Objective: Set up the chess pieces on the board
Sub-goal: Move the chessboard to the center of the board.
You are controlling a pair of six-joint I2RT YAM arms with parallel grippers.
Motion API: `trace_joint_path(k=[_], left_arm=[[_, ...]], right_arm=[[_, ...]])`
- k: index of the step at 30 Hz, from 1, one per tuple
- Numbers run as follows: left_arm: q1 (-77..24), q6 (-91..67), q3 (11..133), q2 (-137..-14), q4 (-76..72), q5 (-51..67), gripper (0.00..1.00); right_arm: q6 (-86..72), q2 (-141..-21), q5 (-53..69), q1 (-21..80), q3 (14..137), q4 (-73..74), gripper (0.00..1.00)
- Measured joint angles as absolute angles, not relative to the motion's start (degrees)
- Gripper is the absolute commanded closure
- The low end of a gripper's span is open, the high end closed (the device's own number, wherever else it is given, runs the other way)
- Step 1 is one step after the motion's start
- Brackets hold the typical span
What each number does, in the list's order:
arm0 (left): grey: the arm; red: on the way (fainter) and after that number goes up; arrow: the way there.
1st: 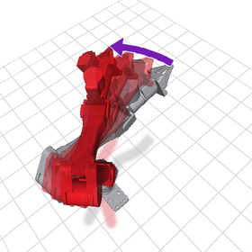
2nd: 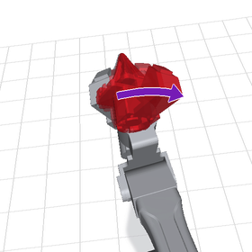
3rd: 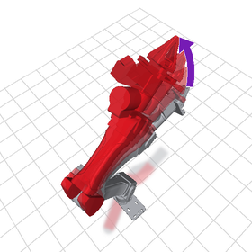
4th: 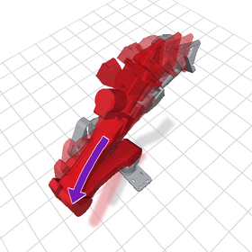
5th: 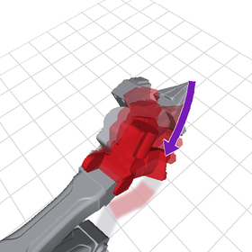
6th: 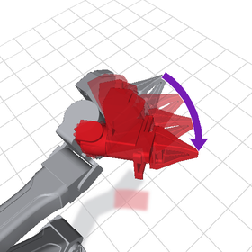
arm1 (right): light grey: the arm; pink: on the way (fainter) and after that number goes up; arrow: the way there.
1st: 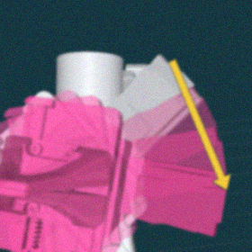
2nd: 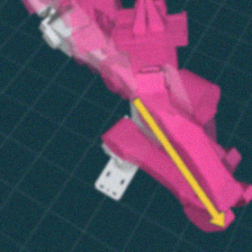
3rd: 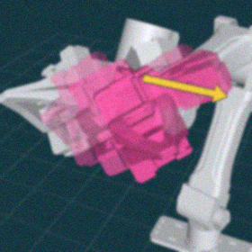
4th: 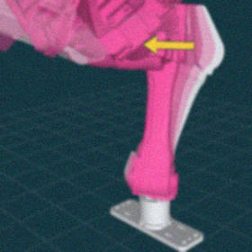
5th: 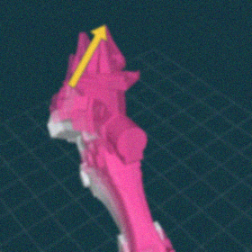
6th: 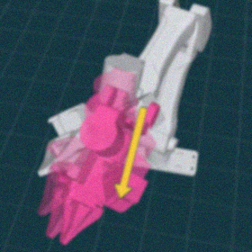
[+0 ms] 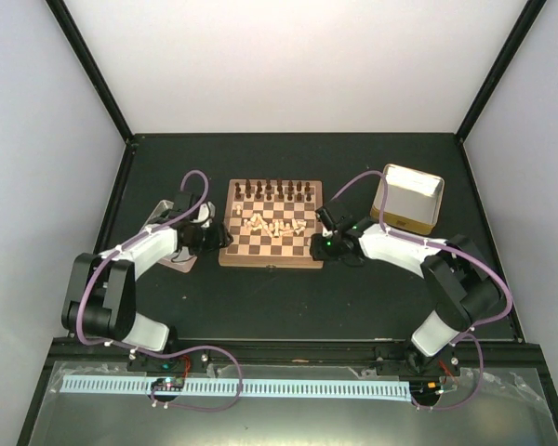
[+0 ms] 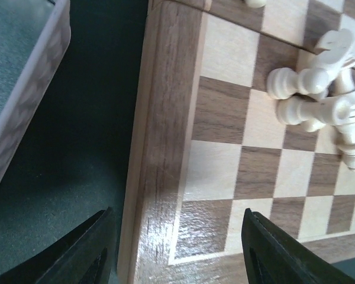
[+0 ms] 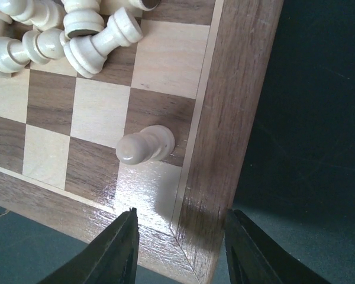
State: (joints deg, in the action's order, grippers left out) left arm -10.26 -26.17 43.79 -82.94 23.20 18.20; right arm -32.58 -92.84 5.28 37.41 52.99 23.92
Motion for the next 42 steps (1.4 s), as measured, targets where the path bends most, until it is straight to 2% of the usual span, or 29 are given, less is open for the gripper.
trace_joint_path(k=[9, 20, 30, 37, 42], left_arm=[[-11.3, -26.1, 43.6, -88.0, 22.6, 18.5, 0.58], [-13.3, -27.2, 40.8, -86.3, 18.9, 18.3, 0.69], [-19.0, -31.4, 36.7, -83.5, 13.1, 14.3, 0.70], [-23.4, -34.3, 32.0, -79.4, 10.4, 13.8, 0.66], [-24.8, -34.0, 31.7, -79.1, 10.7, 15.0, 0.63]], right_arm=[[-33.6, -92.9, 5.3, 36.9, 51.3, 22.0, 0.58], [-35.1, -90.2, 6.4, 35.3, 45.4, 16.6, 0.73], [-36.6, -83.7, 5.8, 34.3, 37.1, 11.3, 0.74], [-37.0, -78.5, 3.8, 34.4, 33.9, 14.5, 0.65], [-36.8, -77.3, 2.0, 35.2, 35.2, 20.1, 0.63]])
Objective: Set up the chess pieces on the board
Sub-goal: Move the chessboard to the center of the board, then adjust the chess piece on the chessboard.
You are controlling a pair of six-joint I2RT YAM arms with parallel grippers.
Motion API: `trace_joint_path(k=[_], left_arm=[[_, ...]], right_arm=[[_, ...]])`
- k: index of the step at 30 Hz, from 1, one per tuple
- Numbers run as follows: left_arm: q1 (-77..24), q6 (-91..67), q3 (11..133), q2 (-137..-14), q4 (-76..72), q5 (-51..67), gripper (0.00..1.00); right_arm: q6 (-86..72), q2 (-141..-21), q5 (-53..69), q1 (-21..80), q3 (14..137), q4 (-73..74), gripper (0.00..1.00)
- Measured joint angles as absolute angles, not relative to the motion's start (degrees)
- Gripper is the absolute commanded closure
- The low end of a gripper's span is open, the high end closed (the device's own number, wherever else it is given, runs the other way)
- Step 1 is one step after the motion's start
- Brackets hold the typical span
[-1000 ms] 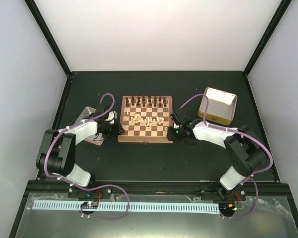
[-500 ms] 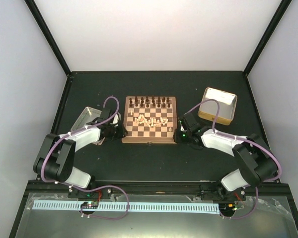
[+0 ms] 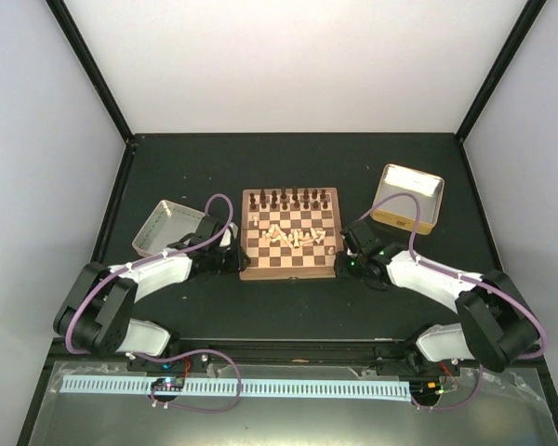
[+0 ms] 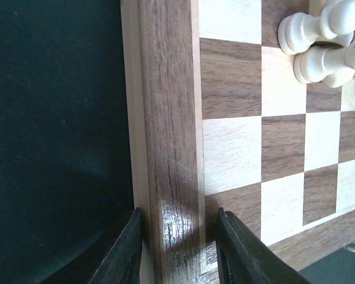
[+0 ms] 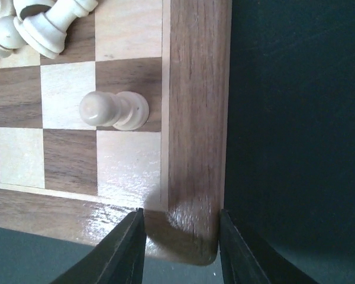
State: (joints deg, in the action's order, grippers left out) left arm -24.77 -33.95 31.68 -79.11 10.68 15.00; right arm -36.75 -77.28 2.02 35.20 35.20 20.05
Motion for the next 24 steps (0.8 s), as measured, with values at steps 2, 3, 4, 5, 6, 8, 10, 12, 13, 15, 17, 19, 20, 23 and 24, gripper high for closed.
trace_joint_path(k=[2, 3, 4, 5, 6, 8, 10, 12, 13, 15, 17, 19, 20, 23, 24], left_arm=[[-25.1, -33.6, 31.9, -79.1, 11.2, 15.5, 0.62], [-25.3, -33.4, 32.0, -79.1, 11.6, 15.7, 0.62], [-25.4, -33.2, 32.2, -79.1, 12.0, 15.8, 0.61], [-25.5, -33.0, 32.3, -79.1, 12.3, 15.9, 0.61], [-25.5, -32.9, 32.4, -79.1, 12.6, 15.9, 0.61], [-25.6, -32.8, 32.5, -79.2, 13.1, 15.9, 0.60], [-25.6, -32.6, 32.6, -79.2, 13.2, 16.1, 0.60], [-25.6, -32.6, 32.6, -79.3, 13.2, 16.1, 0.61], [-25.6, -32.6, 32.6, -79.4, 13.2, 16.2, 0.61], [-25.6, -32.5, 32.8, -79.5, 13.3, 16.2, 0.61], [-25.6, -32.5, 32.8, -79.5, 13.4, 16.2, 0.61], [-25.6, -32.6, 32.8, -79.5, 13.5, 16.1, 0.61], [-25.6, -32.5, 32.8, -79.5, 13.5, 16.1, 0.61], [-25.6, -32.6, 32.8, -79.5, 13.5, 16.1, 0.61], [-25.6, -32.6, 32.8, -79.5, 13.5, 16.1, 0.61]], right_arm=[[-36.3, -76.9, 1.4, 35.4, 36.3, 22.7, 0.63], [-36.1, -76.9, 1.1, 35.4, 37.0, 23.8, 0.63], [-35.9, -76.9, 0.9, 35.4, 37.9, 24.8, 0.63], [-35.7, -76.9, 0.7, 35.4, 38.8, 25.5, 0.63], [-35.3, -76.9, 0.6, 35.4, 39.6, 26.1, 0.63], [-34.5, -77.1, 0.3, 35.6, 41.5, 27.0, 0.63], [-33.5, -77.8, 0.2, 35.7, 43.0, 27.4, 0.63], [-32.6, -79.3, 0.1, 35.7, 44.4, 27.7, 0.64], [-32.1, -80.2, 0.1, 35.7, 45.0, 27.9, 0.66], [-31.2, -82.3, 0.1, 35.7, 46.3, 28.3, 0.68], [-30.6, -84.2, 0.0, 35.8, 47.3, 28.4, 0.71], [-30.3, -85.5, -0.1, 35.8, 47.8, 28.4, 0.73], [-30.2, -86.0, -0.2, 35.8, 48.0, 28.5, 0.74], [-29.9, -87.1, -0.7, 35.8, 48.2, 28.3, 0.78], [-29.7, -87.5, -0.8, 35.8, 48.3, 28.3, 0.79]])
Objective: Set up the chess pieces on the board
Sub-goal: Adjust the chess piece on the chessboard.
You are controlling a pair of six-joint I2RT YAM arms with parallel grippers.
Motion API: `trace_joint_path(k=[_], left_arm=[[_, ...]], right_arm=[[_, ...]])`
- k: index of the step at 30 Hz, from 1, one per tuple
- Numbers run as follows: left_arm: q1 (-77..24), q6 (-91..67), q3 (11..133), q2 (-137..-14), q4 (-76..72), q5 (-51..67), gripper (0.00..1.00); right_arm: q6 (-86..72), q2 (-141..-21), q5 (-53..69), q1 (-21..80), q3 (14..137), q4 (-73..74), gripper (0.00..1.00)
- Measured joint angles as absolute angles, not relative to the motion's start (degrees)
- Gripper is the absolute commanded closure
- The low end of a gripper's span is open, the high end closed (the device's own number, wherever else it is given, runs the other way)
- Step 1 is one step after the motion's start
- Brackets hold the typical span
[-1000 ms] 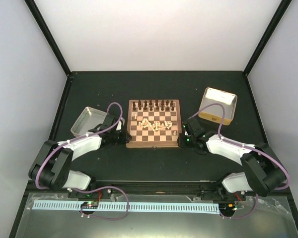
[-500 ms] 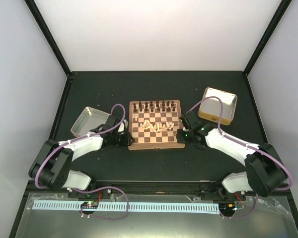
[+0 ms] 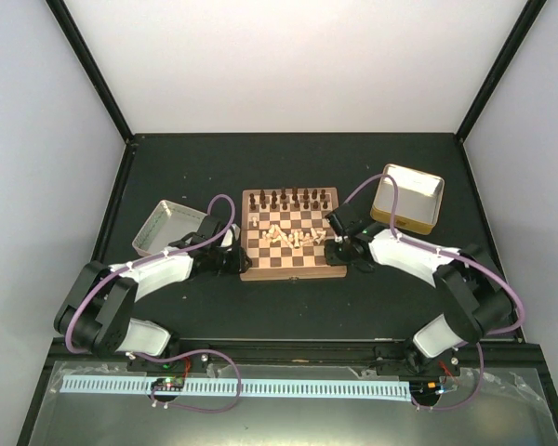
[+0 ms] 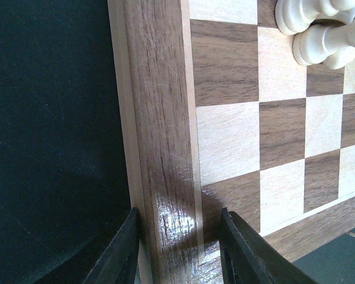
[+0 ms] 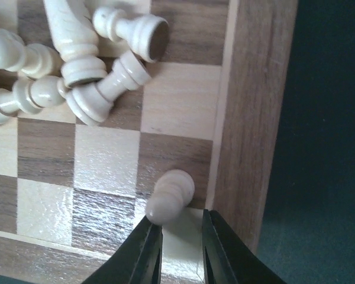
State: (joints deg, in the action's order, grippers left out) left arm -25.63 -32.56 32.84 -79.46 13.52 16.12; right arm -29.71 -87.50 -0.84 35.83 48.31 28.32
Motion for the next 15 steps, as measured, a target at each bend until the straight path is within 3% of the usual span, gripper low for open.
trace_joint_path(k=[10, 15], left_arm=[[-25.8, -32.6, 32.8, -79.0, 14.2, 15.9, 0.62], [-26.0, -32.5, 32.8, -78.2, 15.8, 15.6, 0.58]], right_arm=[[-29.2, -89.6, -1.4, 35.9, 49.6, 26.1, 0.83], [-29.0, -89.6, -1.4, 35.9, 49.6, 25.8, 0.69]])
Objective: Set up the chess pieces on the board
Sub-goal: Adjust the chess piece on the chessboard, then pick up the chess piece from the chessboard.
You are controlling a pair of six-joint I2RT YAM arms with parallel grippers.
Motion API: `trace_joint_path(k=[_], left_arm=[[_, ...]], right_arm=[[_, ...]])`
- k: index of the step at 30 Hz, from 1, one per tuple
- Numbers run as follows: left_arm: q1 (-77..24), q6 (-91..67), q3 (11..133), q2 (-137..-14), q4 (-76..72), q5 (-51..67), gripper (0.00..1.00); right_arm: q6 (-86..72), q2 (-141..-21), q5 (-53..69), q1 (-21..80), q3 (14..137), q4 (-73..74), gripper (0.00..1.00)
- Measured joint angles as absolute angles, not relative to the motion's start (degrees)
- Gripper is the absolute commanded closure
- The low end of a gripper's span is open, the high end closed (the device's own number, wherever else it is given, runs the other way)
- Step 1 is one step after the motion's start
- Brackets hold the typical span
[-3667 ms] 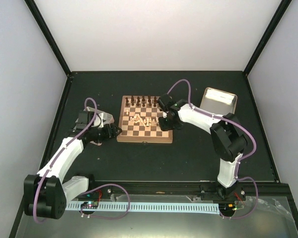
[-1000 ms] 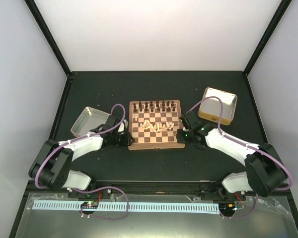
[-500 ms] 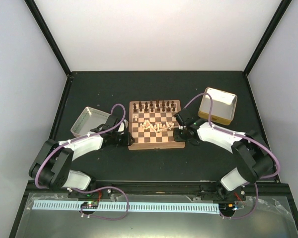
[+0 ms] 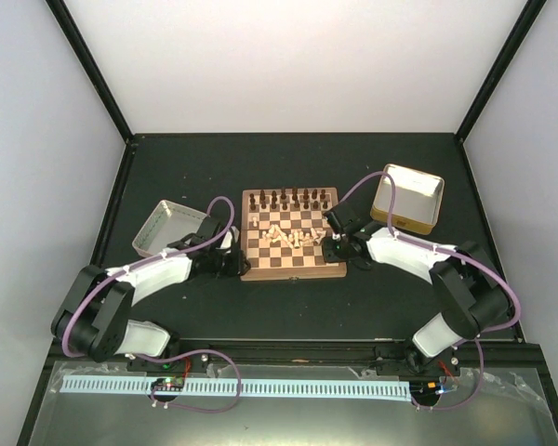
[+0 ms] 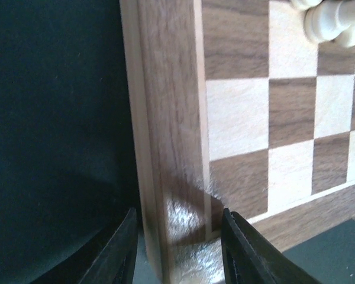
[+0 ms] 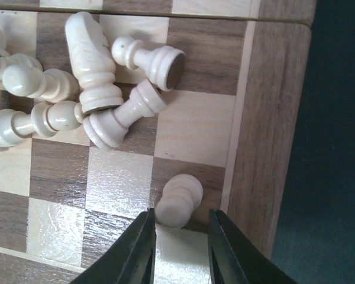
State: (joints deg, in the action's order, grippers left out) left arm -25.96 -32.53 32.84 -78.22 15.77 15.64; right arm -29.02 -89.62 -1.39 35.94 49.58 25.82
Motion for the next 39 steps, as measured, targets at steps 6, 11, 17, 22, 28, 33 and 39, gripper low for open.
trace_joint_path(k=[6, 11, 17, 22, 28, 33, 39], left_arm=[[-26.0, -32.5, 32.9, -74.5, 22.0, 14.4, 0.52], [-26.0, -31.2, 36.0, -68.8, 27.7, 12.2, 0.51], [-26.0, -27.9, 40.2, -62.0, 28.5, 9.7, 0.49], [-26.0, -25.6, 40.8, -55.4, 28.0, 6.6, 0.36], [-26.0, -23.7, 41.0, -45.6, 25.3, -0.3, 0.10], [-26.0, -22.7, 41.0, -36.0, 23.9, -6.1, 0.03], [-26.0, -21.0, 41.0, -27.7, 23.5, -10.6, 0.01]], right_arm=[[-28.8, -84.7, -1.5, 35.9, 49.6, 29.1, 0.62], [-28.4, -78.8, -2.3, 35.9, 53.3, 32.9, 0.62], [-27.3, -83.5, -2.3, 37.0, 62.9, 34.3, 0.63], [-26.4, -91.3, -1.1, 40.2, 70.4, 35.6, 0.63], [-25.5, -102.1, 0.4, 46.3, 80.3, 36.8, 0.63], [-25.6, -109.8, 0.8, 50.0, 87.0, 37.1, 0.65], [-25.6, -115.7, 0.2, 50.6, 93.2, 39.0, 0.69]])
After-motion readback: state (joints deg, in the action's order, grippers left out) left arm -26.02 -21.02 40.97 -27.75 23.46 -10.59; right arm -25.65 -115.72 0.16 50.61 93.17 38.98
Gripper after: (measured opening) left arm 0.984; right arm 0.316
